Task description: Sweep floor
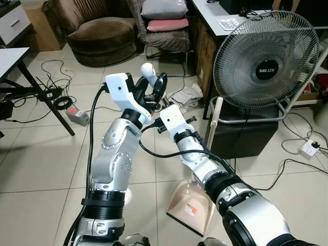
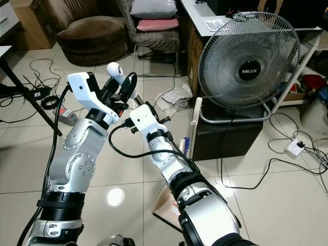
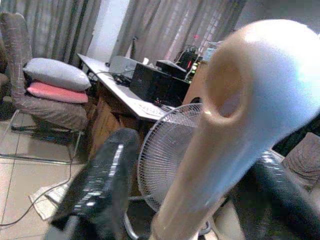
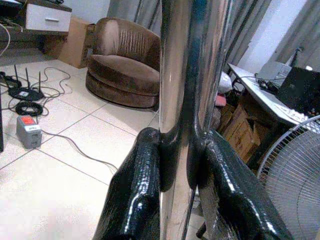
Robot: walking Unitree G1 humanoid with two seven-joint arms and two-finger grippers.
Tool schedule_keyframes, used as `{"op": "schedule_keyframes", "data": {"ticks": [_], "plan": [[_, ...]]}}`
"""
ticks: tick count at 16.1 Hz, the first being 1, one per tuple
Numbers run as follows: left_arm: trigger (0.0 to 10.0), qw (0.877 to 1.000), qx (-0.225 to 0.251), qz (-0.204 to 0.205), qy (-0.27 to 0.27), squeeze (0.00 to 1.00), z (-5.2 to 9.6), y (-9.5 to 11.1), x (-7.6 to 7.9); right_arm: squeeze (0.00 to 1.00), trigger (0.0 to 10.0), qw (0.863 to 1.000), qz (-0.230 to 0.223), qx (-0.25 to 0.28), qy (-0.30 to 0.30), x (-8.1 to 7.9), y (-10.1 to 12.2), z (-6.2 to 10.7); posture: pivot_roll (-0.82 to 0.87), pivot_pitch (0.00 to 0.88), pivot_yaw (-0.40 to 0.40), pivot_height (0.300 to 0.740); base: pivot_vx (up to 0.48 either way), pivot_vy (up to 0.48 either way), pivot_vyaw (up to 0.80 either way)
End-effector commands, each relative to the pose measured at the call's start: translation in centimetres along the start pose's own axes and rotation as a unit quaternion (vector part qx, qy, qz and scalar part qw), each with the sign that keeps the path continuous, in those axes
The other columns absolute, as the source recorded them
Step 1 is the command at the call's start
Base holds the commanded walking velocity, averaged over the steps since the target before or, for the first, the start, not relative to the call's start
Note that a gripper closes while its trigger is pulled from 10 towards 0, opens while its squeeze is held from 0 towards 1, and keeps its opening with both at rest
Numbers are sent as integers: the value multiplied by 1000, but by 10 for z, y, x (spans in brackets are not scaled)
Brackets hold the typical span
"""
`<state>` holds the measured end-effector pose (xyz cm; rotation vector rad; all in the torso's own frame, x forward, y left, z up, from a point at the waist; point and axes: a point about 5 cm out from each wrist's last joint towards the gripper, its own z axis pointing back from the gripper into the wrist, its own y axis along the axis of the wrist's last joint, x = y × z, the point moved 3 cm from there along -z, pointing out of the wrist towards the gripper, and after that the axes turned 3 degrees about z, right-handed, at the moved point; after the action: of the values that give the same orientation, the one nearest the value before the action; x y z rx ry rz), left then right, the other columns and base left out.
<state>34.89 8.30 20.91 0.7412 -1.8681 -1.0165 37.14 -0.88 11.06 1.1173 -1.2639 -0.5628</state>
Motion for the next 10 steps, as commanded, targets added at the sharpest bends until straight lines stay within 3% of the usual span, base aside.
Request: {"op": "schedule_keyframes", "data": {"ticks": [1, 4, 5, 6, 8, 10], "plan": [[0, 1000, 6, 0, -5, 0, -3, 4, 1, 0, 0, 999, 3, 46, 5, -4, 24, -8, -111, 0, 59, 740, 0, 0, 0], [0, 1000, 7, -2, -8, 0, -3, 4, 1, 0, 0, 999, 3, 47, 6, -4, 25, -8, -112, 0, 59, 740, 0, 0, 0], [0, 1000, 7, -5, -9, 0, -3, 4, 2, 0, 3608, 999, 3, 48, 6, -4, 25, -8, -112, 0, 58, 740, 0, 0, 0], [0, 1000, 8, -7, -8, 0, -3, 4, 2, 0, 10000, 999, 2, 48, 6, -4, 25, -8, -112, 0, 58, 740, 0, 0, 0], [0, 1000, 9, -8, -7, 0, -3, 4, 1, 0, 10000, 999, -3, 51, 13, -5, 26, -8, -112, 0, 58, 740, 0, 0, 0], [0, 1000, 10, -9, -7, 0, -3, 4, 1, 1000, 10000, 998, -9, 57, 16, -6, 27, -7, -112, 0, 59, 740, 0, 0, 0]]}}
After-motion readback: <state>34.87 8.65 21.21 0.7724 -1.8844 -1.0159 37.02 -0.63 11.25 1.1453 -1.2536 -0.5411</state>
